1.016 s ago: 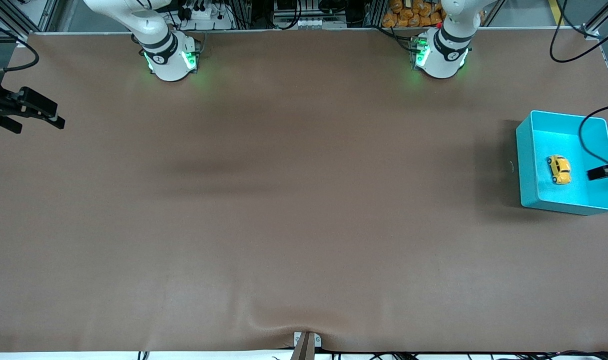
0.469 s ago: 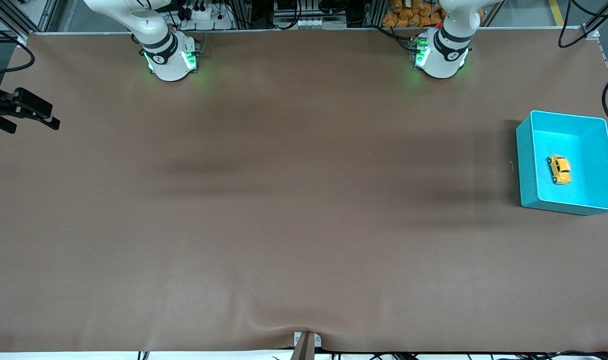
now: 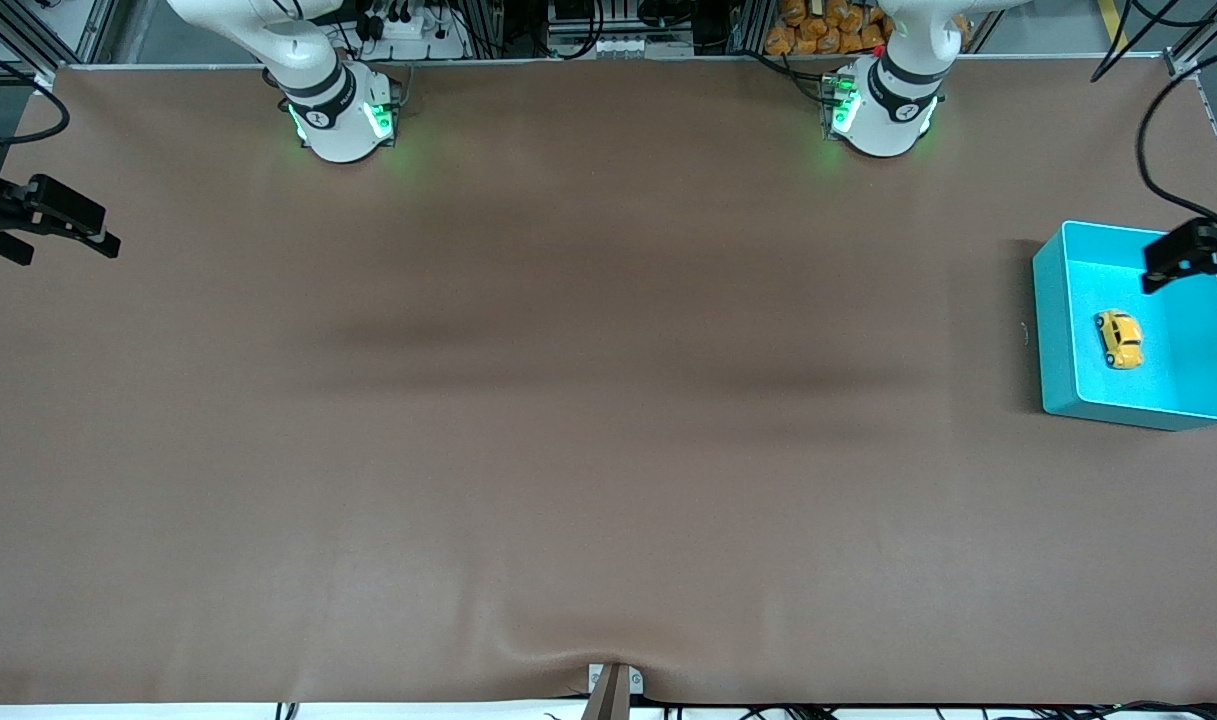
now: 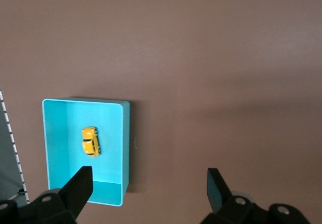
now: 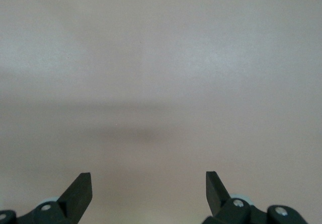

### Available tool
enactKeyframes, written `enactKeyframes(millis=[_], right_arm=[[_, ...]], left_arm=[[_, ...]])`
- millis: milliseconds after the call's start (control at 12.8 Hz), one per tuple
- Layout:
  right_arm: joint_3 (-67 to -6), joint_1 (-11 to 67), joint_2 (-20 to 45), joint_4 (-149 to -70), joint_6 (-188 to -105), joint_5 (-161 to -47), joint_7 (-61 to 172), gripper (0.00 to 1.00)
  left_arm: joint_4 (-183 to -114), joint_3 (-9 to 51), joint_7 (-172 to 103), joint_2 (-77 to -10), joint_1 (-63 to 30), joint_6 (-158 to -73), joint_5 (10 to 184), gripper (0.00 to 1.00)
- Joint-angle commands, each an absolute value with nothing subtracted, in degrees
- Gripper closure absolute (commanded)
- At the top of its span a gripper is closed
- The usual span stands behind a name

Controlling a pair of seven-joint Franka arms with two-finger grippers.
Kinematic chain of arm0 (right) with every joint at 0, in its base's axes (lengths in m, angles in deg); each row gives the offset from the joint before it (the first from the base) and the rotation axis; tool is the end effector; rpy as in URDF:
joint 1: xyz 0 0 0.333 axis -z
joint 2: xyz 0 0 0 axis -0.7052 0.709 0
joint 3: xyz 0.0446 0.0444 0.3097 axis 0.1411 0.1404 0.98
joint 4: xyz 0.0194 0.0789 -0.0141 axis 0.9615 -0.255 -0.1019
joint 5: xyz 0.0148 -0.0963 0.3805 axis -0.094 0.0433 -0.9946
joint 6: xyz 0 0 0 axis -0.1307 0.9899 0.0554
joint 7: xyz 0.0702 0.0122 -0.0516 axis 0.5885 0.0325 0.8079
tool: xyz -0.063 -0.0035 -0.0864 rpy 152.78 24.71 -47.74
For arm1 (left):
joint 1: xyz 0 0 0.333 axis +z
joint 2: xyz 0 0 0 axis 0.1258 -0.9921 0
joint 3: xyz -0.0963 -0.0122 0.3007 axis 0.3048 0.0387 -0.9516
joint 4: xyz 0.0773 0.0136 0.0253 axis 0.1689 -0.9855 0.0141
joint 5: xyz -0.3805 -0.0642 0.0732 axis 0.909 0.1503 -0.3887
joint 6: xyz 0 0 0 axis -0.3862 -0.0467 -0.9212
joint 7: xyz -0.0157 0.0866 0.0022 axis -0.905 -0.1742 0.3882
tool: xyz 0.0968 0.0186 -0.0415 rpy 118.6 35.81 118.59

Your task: Wind and store yellow beetle car

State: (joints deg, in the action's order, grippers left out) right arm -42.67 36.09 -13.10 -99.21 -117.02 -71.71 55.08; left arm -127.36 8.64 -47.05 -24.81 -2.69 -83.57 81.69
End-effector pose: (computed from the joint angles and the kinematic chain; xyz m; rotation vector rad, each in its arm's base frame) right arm 0.5386 -0.0226 0.6479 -3.0603 -0.0541 0.0091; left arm 0.5832 0.0022 0.6461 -3.0364 0.1845 0.0071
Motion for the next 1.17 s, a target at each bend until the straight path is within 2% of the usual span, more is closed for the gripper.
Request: enactKeyframes(millis=[0, 625, 1094], right_arm=[[-42.6, 36.3, -13.2, -99.0, -116.4, -71.1, 54.7, 0.0], [-42.5, 36.1, -13.2, -98.9, -116.9, -71.3, 54.8, 0.0], [-42.5, 35.9, -13.2, -98.9, -117.0, -71.3, 54.7, 0.0]], left_arm=[[-127.0, 9.5, -46.2, -23.4, -4.1, -82.4, 86.6, 0.0], [-127.1, 9.1, -46.5, -21.6, -5.0, -77.4, 90.5, 0.0], [-127.2, 9.0, -47.0, -21.6, -7.8, -76.7, 83.8, 0.0]])
